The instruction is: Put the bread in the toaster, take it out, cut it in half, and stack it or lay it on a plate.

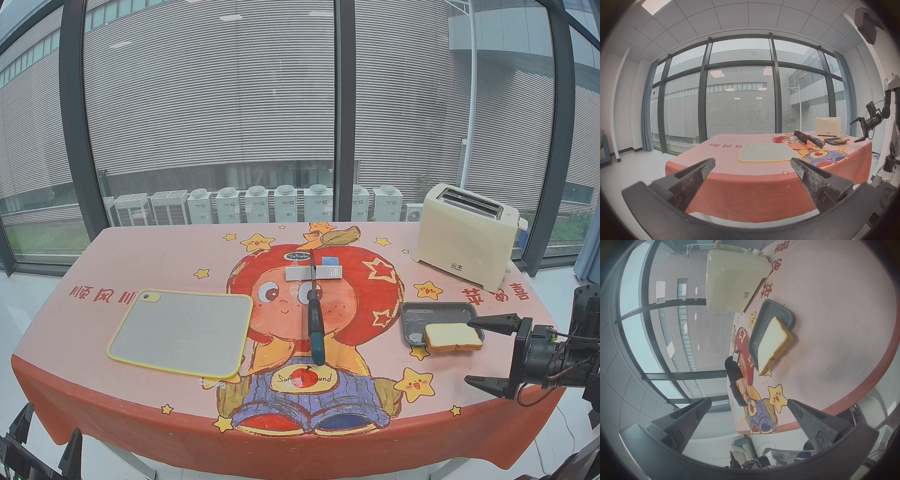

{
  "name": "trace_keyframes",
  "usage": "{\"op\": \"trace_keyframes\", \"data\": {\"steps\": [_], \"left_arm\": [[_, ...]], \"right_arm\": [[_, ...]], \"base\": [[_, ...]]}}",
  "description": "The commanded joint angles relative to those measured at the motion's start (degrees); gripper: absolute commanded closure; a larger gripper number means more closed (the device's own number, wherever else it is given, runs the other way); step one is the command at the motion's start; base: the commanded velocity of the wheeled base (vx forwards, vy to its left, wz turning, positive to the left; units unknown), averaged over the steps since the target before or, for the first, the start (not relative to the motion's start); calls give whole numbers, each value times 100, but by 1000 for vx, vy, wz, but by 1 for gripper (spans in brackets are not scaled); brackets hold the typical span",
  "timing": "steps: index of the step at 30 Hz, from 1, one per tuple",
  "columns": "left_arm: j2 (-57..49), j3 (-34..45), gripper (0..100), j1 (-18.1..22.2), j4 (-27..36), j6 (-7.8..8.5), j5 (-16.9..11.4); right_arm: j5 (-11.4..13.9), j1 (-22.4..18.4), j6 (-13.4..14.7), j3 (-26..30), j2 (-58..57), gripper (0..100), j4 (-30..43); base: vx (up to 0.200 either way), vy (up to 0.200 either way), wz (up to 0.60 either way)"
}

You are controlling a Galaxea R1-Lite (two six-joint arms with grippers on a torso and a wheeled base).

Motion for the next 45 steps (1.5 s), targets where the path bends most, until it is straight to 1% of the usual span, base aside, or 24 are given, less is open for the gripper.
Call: {"op": "trace_keyframes", "data": {"steps": [1, 9, 10, 15, 23, 29, 35, 41, 44, 45], "left_arm": [[9, 101, 0, -1, -1, 2, 5], [9, 101, 0, -1, -1, 2, 5], [9, 101, 0, -1, -1, 2, 5], [9, 101, 0, -1, -1, 2, -4], [9, 101, 0, -1, -1, 2, -4], [9, 101, 0, -1, -1, 2, 5], [9, 101, 0, -1, -1, 2, 5], [9, 101, 0, -10, -1, 2, -4], [9, 101, 0, -1, -1, 2, -4], [9, 101, 0, -1, -1, 2, -4]], "right_arm": [[-6, -15, 4, -57, 38, 0, -2], [3, -68, -5, -66, 231, 0, -64], [-6, -164, 4, -57, 389, 0, -248], [-6, -243, 4, 5, 855, 0, -749], [-6, -349, 4, 13, 1295, 0, -1215], [-6, -278, 48, 13, 1304, 0, -1268], [-6, -375, 83, -48, 1347, 0, -1276], [-6, -384, 100, -74, 1383, 0, -1329], [-6, -375, 179, -101, 1435, 0, -1479], [-14, -375, 267, -127, 1514, 0, -1558]], "base": [[0, 0, 0], [0, 0, 0], [0, 0, 0], [0, 0, 0], [0, 0, 0], [0, 0, 0], [0, 0, 0], [0, 0, 0], [0, 0, 0], [0, 0, 0]]}}
